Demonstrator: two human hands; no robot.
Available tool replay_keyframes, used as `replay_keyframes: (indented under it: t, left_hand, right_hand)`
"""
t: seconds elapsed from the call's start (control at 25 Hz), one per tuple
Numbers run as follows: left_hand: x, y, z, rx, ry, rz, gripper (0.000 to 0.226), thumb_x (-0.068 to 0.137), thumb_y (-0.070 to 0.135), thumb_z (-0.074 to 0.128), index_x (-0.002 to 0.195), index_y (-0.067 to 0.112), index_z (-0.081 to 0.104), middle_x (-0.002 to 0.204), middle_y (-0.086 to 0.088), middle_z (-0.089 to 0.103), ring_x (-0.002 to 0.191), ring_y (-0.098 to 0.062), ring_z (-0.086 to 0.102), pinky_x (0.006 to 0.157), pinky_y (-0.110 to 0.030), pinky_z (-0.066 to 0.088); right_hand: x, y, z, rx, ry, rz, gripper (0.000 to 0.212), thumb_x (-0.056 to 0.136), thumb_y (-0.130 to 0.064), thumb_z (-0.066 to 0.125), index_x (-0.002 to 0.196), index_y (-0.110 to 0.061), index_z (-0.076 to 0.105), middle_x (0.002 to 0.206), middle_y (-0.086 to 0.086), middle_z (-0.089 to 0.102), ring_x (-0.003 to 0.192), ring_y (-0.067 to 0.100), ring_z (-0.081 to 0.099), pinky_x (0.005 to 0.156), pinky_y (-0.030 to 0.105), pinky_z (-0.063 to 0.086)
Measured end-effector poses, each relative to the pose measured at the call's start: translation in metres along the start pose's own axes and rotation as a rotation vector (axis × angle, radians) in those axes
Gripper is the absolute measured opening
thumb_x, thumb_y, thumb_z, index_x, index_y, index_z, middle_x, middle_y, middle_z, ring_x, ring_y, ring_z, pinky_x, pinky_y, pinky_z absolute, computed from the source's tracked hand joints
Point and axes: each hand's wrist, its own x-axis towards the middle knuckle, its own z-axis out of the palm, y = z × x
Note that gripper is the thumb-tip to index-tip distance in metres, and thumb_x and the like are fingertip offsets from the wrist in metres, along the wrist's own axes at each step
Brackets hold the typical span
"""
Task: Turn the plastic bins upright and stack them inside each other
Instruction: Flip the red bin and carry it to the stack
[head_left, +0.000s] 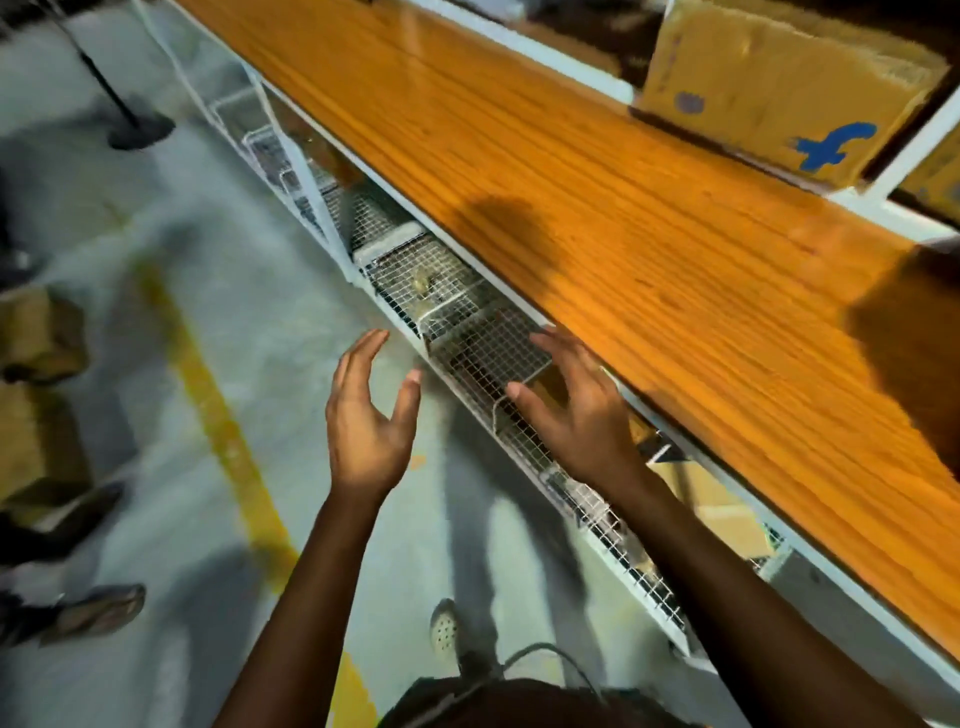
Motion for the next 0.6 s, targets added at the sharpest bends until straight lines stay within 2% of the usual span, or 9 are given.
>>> replay_keyframes:
  t: [0.12, 0.28, 0.48, 0.6]
  left_hand:
    - [0.037, -0.053, -0.056, 0.046, 0.086, -0.044, 0.050, 0.089, 0.036, 0.056, 0.132, 0.011, 0.054, 0.137, -0.005, 0.056, 0.131, -0.020, 0.050, 0.106, -0.051, 0.042]
    - [0.088, -0.102, -0.089, 0.083, 0.112, -0.106, 0.051, 0.088, 0.037, 0.057, 0.132, 0.013, 0.053, 0.137, -0.004, 0.055, 0.131, -0.018, 0.050, 0.105, -0.049, 0.042]
    - [0.194, -0.155, -0.099, 0.189, 0.094, -0.110, 0.049, 0.088, 0.031, 0.059, 0.133, 0.014, 0.053, 0.138, -0.004, 0.055, 0.130, -0.019, 0.049, 0.108, -0.040, 0.040]
    - [0.279, -0.196, -0.106, 0.244, 0.101, -0.112, 0.049, 0.088, 0.032, 0.059, 0.133, 0.014, 0.053, 0.137, -0.004, 0.055, 0.129, -0.021, 0.050, 0.106, -0.042, 0.042]
  right_hand:
    - [0.047, -0.035, 0.068, 0.035, -0.112, -0.056, 0.059, 0.088, -0.043, 0.065, 0.139, -0.013, 0.054, 0.147, 0.007, 0.050, 0.137, 0.017, 0.045, 0.110, 0.005, 0.021]
    - [0.103, -0.058, 0.129, 0.012, -0.187, -0.068, 0.066, 0.088, -0.058, 0.053, 0.142, -0.020, 0.050, 0.153, 0.003, 0.043, 0.141, 0.019, 0.040, 0.113, 0.034, 0.034]
    - [0.209, -0.067, 0.211, 0.031, -0.273, -0.058, 0.067, 0.088, -0.060, 0.051, 0.144, -0.024, 0.045, 0.157, 0.002, 0.037, 0.143, 0.020, 0.036, 0.111, 0.041, 0.034]
    - [0.300, -0.071, 0.261, 0.089, -0.265, -0.123, 0.066, 0.089, -0.056, 0.054, 0.143, -0.019, 0.048, 0.156, 0.005, 0.040, 0.143, 0.021, 0.037, 0.114, 0.042, 0.036]
